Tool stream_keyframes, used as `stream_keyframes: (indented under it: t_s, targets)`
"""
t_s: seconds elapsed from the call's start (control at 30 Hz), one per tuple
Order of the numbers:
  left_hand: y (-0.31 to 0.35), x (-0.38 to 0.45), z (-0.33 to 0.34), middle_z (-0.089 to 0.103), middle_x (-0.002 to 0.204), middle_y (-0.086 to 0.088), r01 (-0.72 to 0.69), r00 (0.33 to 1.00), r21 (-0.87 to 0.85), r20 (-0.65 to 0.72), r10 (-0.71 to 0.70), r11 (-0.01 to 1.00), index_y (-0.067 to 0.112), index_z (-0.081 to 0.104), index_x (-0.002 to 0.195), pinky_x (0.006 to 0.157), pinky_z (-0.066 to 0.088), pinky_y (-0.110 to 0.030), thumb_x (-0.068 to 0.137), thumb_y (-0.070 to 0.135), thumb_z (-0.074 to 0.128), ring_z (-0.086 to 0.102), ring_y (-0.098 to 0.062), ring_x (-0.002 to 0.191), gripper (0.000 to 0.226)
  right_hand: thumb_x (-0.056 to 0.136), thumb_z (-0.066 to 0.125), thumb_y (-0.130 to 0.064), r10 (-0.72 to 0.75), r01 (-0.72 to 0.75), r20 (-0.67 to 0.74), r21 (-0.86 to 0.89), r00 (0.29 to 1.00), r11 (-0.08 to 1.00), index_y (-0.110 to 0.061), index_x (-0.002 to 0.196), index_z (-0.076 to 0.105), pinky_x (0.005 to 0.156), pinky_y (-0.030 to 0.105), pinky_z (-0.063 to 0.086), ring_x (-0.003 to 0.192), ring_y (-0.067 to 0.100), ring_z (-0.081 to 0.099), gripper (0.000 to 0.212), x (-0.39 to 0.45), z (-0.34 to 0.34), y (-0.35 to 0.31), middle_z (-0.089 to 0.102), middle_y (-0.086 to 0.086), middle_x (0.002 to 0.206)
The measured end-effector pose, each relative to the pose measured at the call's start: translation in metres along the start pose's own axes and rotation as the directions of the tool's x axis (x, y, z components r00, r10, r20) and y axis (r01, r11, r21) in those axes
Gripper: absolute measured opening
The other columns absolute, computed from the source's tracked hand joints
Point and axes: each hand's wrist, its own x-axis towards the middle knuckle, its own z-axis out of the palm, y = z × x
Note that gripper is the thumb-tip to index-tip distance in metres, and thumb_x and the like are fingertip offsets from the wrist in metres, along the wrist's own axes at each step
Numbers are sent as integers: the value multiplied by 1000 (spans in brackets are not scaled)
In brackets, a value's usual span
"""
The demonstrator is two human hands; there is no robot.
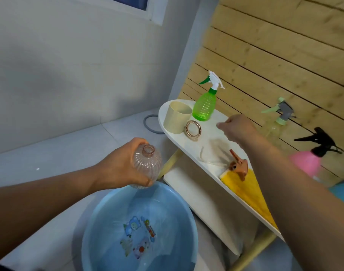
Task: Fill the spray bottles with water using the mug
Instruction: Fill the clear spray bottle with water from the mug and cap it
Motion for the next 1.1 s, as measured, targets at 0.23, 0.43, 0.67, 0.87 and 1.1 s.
stream_keyframes:
  t_s: [0.23,0.43,0.67,0.87,1.1]
  targets:
    - [17,6,16,55,120,24,-1,1000,-24,-5,1,1000,44,38,134,77,51,-14,58,29,102,61,-5,107,100,93,64,-40,259,-253,26,-130,966,959,-4,90,61,70,34,45,68,22,51,36,-30,-11,74,56,6,78]
    - [31,11,33,56,118,24,7,1000,-26,0,-7,1000,43,39,129,84,56,-27,57,35,102,60,-2,105,96,75,59,-80,373,-368,59,-79,926,927,-13,78,66,67,34,45,75,23,62,68,-62,-1,98,64,5,76]
    - [37,13,47,59,119,22,-11,1000,-58,6,11,998,45,44,129,87,59,-31,55,34,101,62,-5,107,94,67,68,-76,402,-418,119,212,908,883,-18,63,70,70,37,49,68,22,62,59,-66,14,97,68,4,71]
    - [32,16,49,59,120,20,7,1000,-58,15,-6,998,44,44,131,82,57,-25,57,29,102,62,-6,108,94,73,76,-39,417,-464,206,460,885,757,-16,56,71,55,30,38,51,18,41,29,-66,19,87,68,-1,62]
    - [26,14,46,56,122,21,13,999,-11,32,-12,1000,43,43,133,81,57,-25,57,33,101,59,-8,110,96,83,74,-19,383,-478,287,562,878,675,-10,54,73,41,18,38,60,20,51,31,-67,21,75,64,8,73]
